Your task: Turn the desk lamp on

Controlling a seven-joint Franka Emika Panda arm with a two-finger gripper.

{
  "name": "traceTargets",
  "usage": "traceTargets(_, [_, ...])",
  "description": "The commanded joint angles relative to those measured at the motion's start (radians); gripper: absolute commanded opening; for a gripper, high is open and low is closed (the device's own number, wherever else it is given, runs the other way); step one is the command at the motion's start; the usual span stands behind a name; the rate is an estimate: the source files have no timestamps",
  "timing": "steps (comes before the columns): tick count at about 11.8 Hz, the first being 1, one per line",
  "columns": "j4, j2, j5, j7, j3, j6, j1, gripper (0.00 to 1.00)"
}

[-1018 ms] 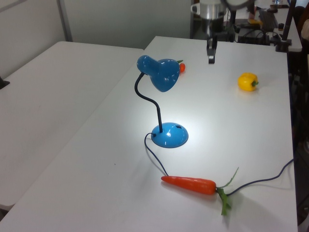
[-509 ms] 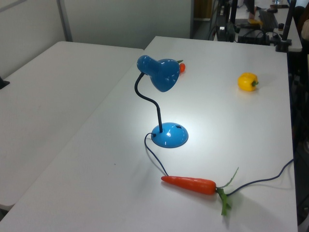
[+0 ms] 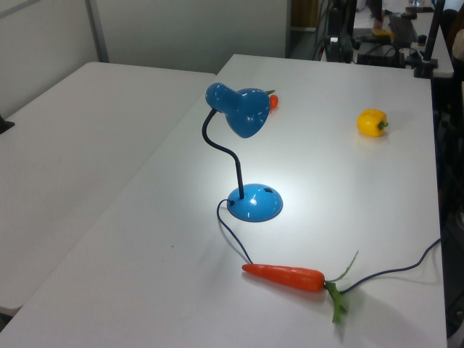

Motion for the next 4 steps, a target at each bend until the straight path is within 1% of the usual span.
traceTargets(1, [0.005,-0.013,-0.014,0.017,-0.009,-0.018,0.010,1.00])
traceTargets(4, [0.005,-0.013,-0.014,0.017,-0.009,-0.021,0.007,1.00])
